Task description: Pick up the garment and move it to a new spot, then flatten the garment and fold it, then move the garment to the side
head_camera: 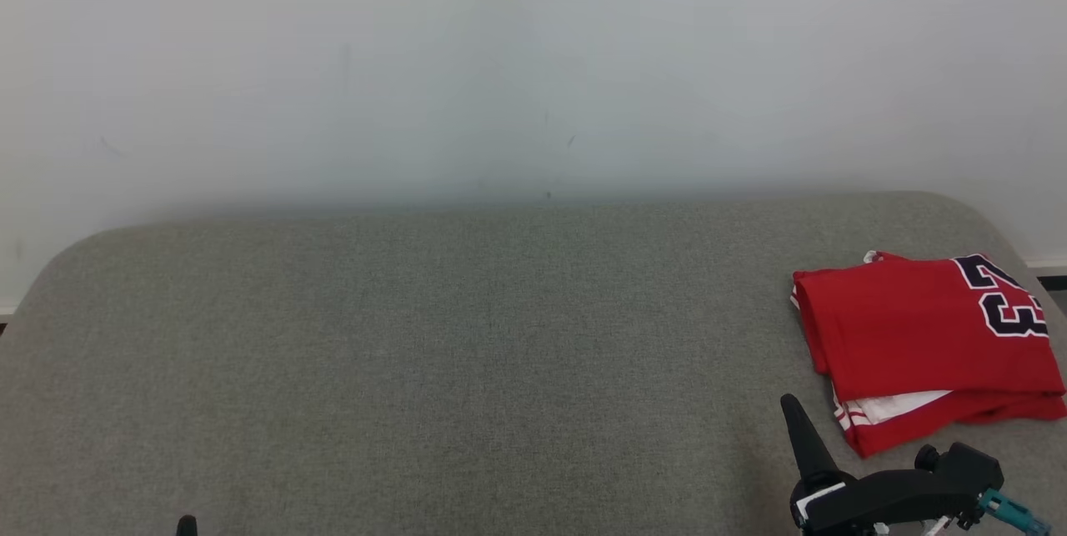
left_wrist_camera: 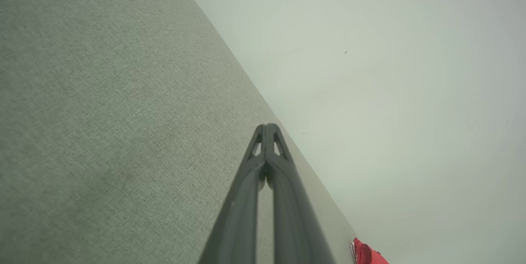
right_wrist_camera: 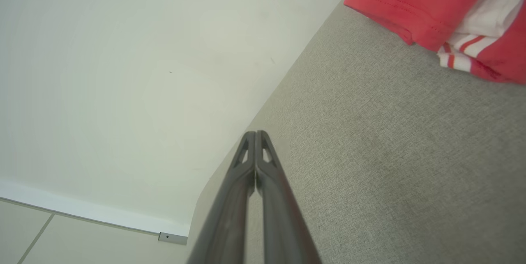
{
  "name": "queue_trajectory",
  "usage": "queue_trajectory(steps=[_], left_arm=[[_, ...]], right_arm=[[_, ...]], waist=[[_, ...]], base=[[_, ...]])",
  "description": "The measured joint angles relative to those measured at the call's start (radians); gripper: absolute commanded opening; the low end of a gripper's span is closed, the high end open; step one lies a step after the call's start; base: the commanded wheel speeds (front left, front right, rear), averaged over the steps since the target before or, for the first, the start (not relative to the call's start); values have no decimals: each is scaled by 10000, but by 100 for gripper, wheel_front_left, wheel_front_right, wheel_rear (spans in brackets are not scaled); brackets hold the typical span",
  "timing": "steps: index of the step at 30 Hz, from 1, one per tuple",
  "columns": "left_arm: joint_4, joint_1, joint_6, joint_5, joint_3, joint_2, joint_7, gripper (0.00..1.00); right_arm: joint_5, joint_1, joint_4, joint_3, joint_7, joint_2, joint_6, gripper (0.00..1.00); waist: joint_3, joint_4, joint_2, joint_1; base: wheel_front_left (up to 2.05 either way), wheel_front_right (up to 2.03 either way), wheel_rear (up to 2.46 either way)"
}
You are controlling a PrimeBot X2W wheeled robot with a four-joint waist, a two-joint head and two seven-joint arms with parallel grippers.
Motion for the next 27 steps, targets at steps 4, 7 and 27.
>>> queue_trajectory(steps=[4, 7, 27], left_arm=[[-52, -21, 31, -479, 100, -6, 71, 0], [-92, -36, 31, -819, 165, -8, 104, 0], [-362, -222, 36, -2949, 614, -23, 454, 0]], right_arm=[[433, -181, 100, 6, 102, 12, 0, 0], [754, -326, 171, 10, 196, 21, 0, 0], [2782, -1218, 662, 36, 805, 81, 0, 0]], waist=[[60, 10, 0, 0], [105, 17, 0, 0], [434, 72, 0, 0]], base=[[0, 0, 0], [0, 0, 0], [0, 0, 0]])
